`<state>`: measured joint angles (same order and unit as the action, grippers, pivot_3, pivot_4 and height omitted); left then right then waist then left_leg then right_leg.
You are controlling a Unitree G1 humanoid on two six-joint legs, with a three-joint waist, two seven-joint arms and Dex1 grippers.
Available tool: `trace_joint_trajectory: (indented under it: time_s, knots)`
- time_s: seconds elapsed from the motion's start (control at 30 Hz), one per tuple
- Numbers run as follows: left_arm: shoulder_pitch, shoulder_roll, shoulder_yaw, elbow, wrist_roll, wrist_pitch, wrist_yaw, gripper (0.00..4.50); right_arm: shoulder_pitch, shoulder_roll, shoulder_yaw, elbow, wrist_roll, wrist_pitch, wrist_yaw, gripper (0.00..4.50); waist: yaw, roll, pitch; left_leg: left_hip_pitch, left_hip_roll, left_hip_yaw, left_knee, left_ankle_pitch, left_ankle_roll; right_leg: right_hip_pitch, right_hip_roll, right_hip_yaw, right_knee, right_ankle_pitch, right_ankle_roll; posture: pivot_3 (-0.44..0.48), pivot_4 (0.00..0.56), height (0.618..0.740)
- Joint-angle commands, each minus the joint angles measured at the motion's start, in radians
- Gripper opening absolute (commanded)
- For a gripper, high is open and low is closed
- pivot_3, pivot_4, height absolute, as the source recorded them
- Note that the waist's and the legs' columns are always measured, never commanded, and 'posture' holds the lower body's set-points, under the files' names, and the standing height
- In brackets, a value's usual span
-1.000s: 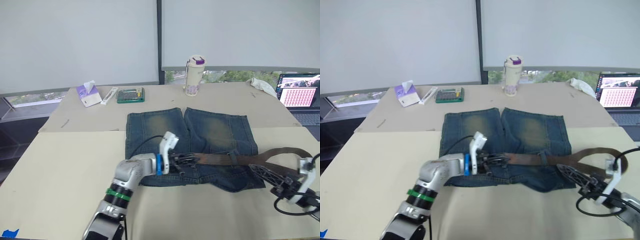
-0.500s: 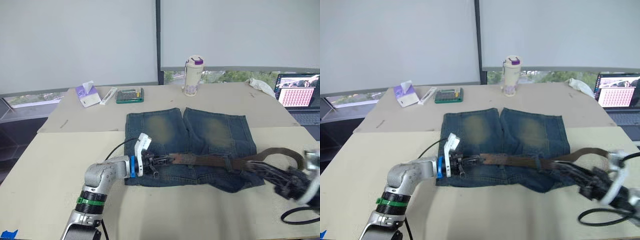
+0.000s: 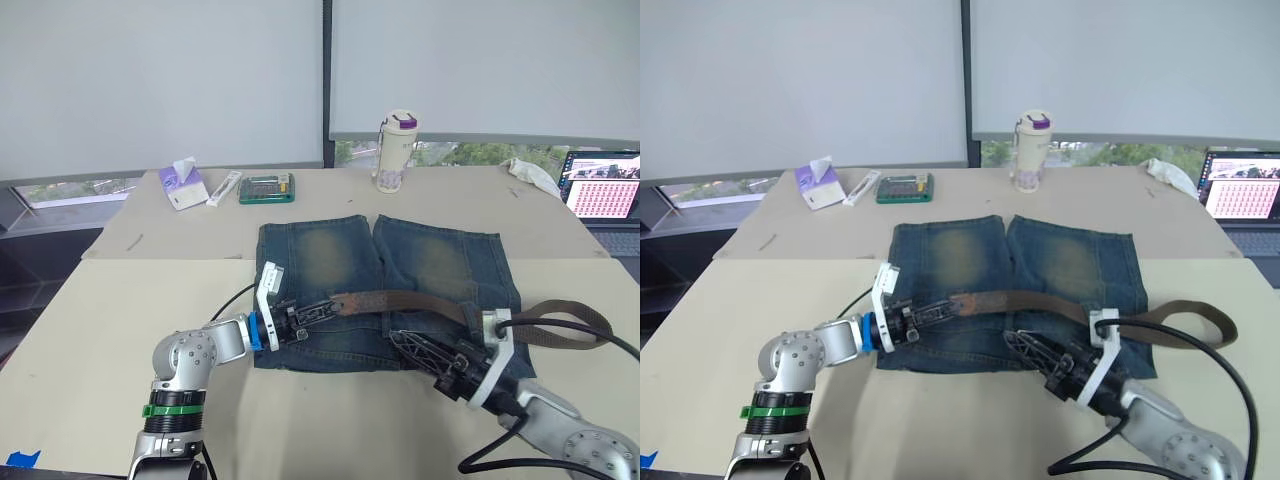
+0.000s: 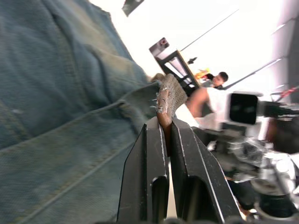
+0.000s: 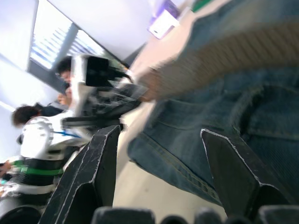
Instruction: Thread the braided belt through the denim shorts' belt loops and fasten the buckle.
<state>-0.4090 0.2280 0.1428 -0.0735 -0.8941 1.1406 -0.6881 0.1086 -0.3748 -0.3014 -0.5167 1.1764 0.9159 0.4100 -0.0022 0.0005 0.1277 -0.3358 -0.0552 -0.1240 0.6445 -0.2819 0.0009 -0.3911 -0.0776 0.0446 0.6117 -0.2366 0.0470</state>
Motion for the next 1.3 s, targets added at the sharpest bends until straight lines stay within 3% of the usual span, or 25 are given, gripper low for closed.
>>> trace_joint_trajectory:
  time_s: [0.03, 0.23, 0.33, 0.57, 0.67, 0.87, 1.0, 1.1, 1.13, 1.3]
  knots:
    - [0.01, 0.018, 0.014, -0.05, -0.059, 0.02, -0.014, 0.0, -0.066, 0.035, 0.009, 0.02, -0.025, -0.068, -0.052, 3.09, -0.004, 0.0, 0.0, 0.001, 0.0, 0.0, 0.0, 0.0, 0.0, 0.0, 0.0, 0.0, 0.0, 0.0, 0.0, 0.0, 0.15, 0.74]
    - [0.025, 0.036, -0.014, -0.063, -0.07, 0.015, -0.02, 0.0, -0.126, 0.046, 0.016, 0.04, 0.007, -0.08, -0.045, 3.09, -0.009, 0.001, 0.0, 0.0, 0.0, -0.001, -0.001, 0.0, 0.0, -0.001, 0.0, -0.001, 0.0, 0.0, -0.001, 0.0, 0.15, 0.74]
    - [0.023, 0.031, -0.019, -0.06, -0.071, 0.009, -0.017, 0.0, -0.139, 0.045, 0.029, 0.026, 0.025, -0.076, -0.048, 2.34, -0.01, 0.001, 0.0, 0.0, 0.0, -0.001, -0.001, 0.0, 0.0, 0.0, 0.0, 0.0, 0.0, 0.0, -0.001, 0.0, 0.15, 0.74]
    - [0.024, 0.017, -0.031, -0.051, -0.057, -0.014, -0.004, 0.0, -0.136, 0.032, 0.054, 0.005, 0.057, -0.066, -0.052, 0.03, -0.01, 0.001, 0.0, 0.0, 0.0, -0.001, -0.001, 0.0, 0.0, 0.0, 0.0, -0.001, 0.0, 0.0, -0.001, 0.0, 0.15, 0.74]
    - [0.029, 0.013, -0.037, -0.055, -0.054, -0.027, -0.004, 0.0, -0.139, 0.027, 0.051, 0.007, 0.065, -0.069, -0.065, 0.03, -0.01, 0.001, 0.0, 0.0, 0.0, -0.001, -0.001, 0.0, 0.0, 0.0, 0.0, -0.001, 0.0, 0.0, -0.001, 0.0, 0.15, 0.74]
    - [0.039, 0.063, -0.083, -0.063, 0.025, -0.129, -0.053, 1.96, -0.113, -0.057, -0.022, 0.053, 0.054, -0.067, -0.063, 0.0, -0.009, 0.0, 0.0, 0.0, 0.0, -0.001, -0.001, 0.0, 0.0, 0.0, 0.0, -0.001, 0.0, 0.0, -0.001, 0.0, 0.15, 0.74]
    - [0.062, 0.178, -0.207, -0.086, 0.216, -0.364, -0.185, 3.3, -0.094, -0.153, -0.111, 0.157, 0.073, -0.027, -0.091, 0.0, -0.009, 0.0, 0.0, 0.0, -0.001, 0.0, -0.002, 0.0, 0.0, 0.0, 0.0, -0.001, -0.001, 0.0, -0.001, 0.0, 0.15, 0.74]
    - [0.067, 0.212, -0.25, -0.081, 0.273, -0.467, -0.25, 4.3, -0.096, -0.187, -0.149, 0.214, 0.105, -0.003, -0.123, 0.0, -0.006, 0.0, 0.0, 0.0, 0.0, 0.002, -0.002, 0.0, 0.0, 0.0, 0.0, 0.0, -0.001, 0.0, -0.004, 0.0, 0.15, 0.74]
    - [0.067, 0.216, -0.259, -0.077, 0.288, -0.497, -0.266, 4.47, -0.097, -0.197, -0.158, 0.229, 0.116, 0.009, -0.133, 0.0, -0.005, 0.0, 0.0, 0.0, 0.0, 0.001, -0.002, 0.0, 0.0, 0.0, 0.0, 0.0, -0.001, 0.0, -0.004, 0.0, 0.15, 0.74]
    - [0.076, 0.217, -0.294, -0.064, 0.354, -0.626, -0.325, 4.47, -0.094, -0.228, -0.177, 0.288, 0.118, 0.048, -0.15, 0.0, -0.006, 0.0, 0.0, -0.001, 0.0, 0.004, -0.002, 0.0, 0.0, 0.001, 0.0, 0.0, -0.002, 0.0, -0.004, 0.0, 0.15, 0.74]
